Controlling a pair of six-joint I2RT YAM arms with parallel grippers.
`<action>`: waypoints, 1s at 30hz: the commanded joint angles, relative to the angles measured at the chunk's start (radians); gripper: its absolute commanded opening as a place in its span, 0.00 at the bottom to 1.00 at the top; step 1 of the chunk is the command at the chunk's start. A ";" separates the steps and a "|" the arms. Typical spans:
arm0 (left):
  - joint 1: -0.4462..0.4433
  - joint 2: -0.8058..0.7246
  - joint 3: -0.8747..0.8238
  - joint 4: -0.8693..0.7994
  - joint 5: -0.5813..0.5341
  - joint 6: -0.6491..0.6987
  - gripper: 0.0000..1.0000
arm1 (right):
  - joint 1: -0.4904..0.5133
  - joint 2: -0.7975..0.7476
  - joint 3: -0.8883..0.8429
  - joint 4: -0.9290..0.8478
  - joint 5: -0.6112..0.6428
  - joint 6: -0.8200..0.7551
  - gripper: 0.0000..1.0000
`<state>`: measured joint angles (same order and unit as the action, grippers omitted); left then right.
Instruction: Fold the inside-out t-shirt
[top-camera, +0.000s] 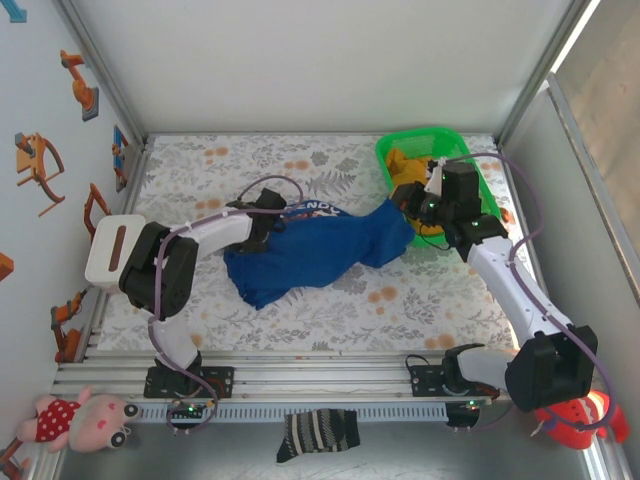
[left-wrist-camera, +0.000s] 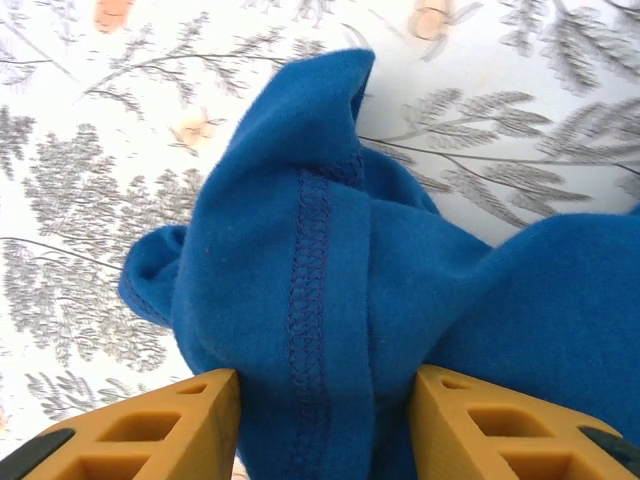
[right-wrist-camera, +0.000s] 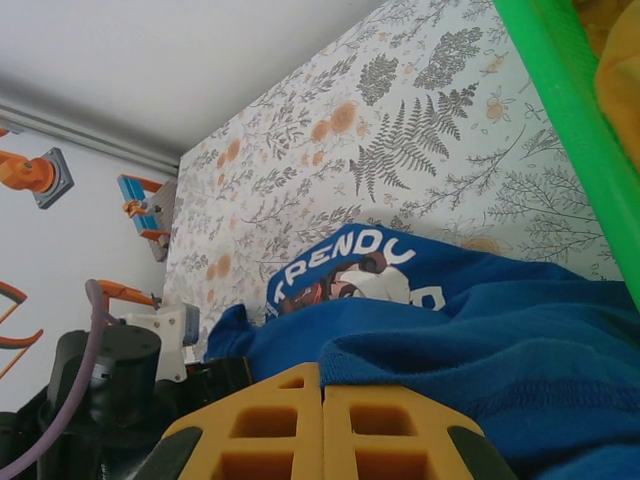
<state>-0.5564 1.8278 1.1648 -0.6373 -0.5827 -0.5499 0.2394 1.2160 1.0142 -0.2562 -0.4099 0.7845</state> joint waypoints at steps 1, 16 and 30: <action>0.048 -0.027 -0.012 -0.039 -0.057 -0.015 0.44 | 0.008 -0.020 0.051 -0.024 0.029 -0.029 0.00; 0.124 -0.151 -0.063 -0.024 -0.041 0.002 0.31 | 0.003 -0.033 0.073 -0.066 0.084 -0.046 0.00; 0.142 -0.139 -0.100 0.025 0.043 0.024 0.17 | -0.001 -0.044 0.093 -0.080 0.088 -0.047 0.00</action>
<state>-0.4171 1.6802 1.0836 -0.6178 -0.5713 -0.5362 0.2390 1.1969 1.0721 -0.3340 -0.3454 0.7582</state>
